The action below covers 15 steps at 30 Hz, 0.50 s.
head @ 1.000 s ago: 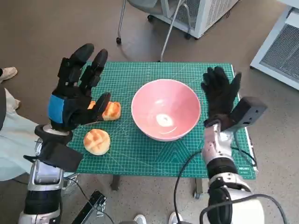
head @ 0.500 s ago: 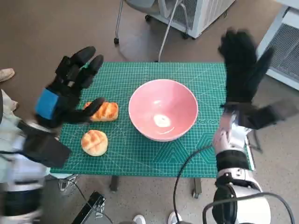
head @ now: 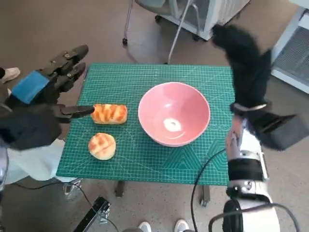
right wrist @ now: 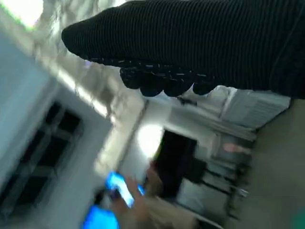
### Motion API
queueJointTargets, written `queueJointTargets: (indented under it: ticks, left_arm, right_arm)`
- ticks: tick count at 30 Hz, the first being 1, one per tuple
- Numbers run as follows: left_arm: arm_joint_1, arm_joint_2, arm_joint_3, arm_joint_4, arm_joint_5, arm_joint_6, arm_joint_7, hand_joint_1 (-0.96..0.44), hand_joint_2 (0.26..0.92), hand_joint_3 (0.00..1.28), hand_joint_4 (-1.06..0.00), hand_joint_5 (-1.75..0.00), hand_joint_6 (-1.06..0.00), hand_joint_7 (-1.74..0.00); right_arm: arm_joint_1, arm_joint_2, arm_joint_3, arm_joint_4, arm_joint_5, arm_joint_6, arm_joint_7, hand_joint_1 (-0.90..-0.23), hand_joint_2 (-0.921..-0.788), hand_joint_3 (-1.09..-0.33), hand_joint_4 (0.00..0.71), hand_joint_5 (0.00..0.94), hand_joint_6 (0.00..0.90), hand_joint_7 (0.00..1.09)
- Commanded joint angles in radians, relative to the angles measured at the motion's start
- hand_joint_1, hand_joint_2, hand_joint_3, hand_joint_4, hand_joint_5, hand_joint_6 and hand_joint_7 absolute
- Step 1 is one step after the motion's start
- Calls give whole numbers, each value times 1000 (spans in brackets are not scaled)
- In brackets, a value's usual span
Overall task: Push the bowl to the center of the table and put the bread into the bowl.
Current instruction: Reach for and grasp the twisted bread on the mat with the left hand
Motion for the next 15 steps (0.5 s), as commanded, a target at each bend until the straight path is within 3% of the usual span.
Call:
queueJointTargets:
  ticks: [1,15]
  left_arm:
    - [-46,18,-69,43,48,-6,-36,105,756,186,1,1,-83,-129]
    - [-119,-19,-214,208,164,-146,-33,78,751,209,1,1,-122,-118]
  right_arm:
    - [47,-14,25,-3,-21,18,-14,-638,-921,-715,337,26,58,761]
    - [74,-6,48,-27,-26,48,-65,-578,-921,-763,334,20,34,799]
